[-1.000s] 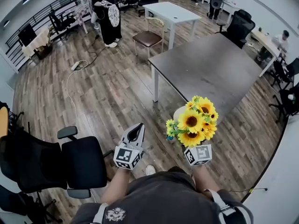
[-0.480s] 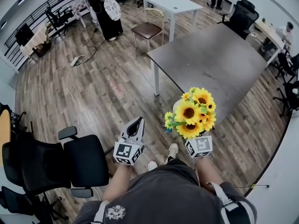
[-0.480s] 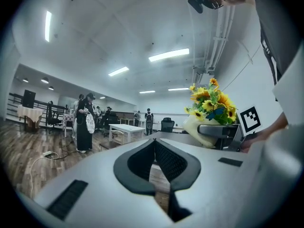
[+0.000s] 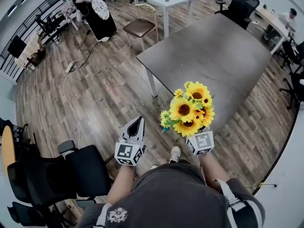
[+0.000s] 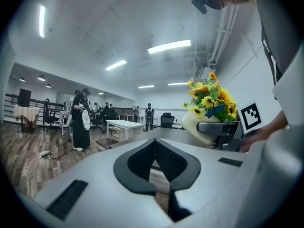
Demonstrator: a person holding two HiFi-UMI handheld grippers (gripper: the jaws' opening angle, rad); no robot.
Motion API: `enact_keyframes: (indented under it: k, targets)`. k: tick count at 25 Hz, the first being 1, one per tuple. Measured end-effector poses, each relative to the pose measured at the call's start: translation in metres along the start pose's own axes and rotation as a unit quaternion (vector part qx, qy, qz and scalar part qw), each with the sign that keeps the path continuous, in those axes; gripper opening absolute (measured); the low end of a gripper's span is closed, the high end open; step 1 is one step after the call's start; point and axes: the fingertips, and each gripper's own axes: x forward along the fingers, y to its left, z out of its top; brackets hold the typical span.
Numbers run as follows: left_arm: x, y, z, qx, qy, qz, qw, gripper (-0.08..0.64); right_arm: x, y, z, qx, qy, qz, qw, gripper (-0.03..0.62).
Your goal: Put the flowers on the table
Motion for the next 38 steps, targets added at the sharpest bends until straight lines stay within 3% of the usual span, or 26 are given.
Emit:
enact_keyframes:
  k: [14,20,30,38]
  targets:
    - [0.1,-0.026,-0.005,0.024,0.016,-0.027,0.9992,0.006,0.03,-0.089,-0.031,0.003,0.023,-0.024,0.999,0.534]
    - [0.155,-0.006,0.004,0.017,0.023,-0.064,0.9975,0.006,0.07,-0.11,-0.025,0.001,0.035,-0.047,0.998,0.534]
    - [0.243,0.026,0.013,0.032,0.017,-0.145,0.9888,0.006,0.11,-0.145,-0.04,0.006,0.055,-0.133,0.99,0.534]
    - [0.298,0.046,0.025,0.037,0.013,-0.21,0.977,0.006,0.125,-0.166,-0.052,0.019,0.073,-0.222,0.972,0.534]
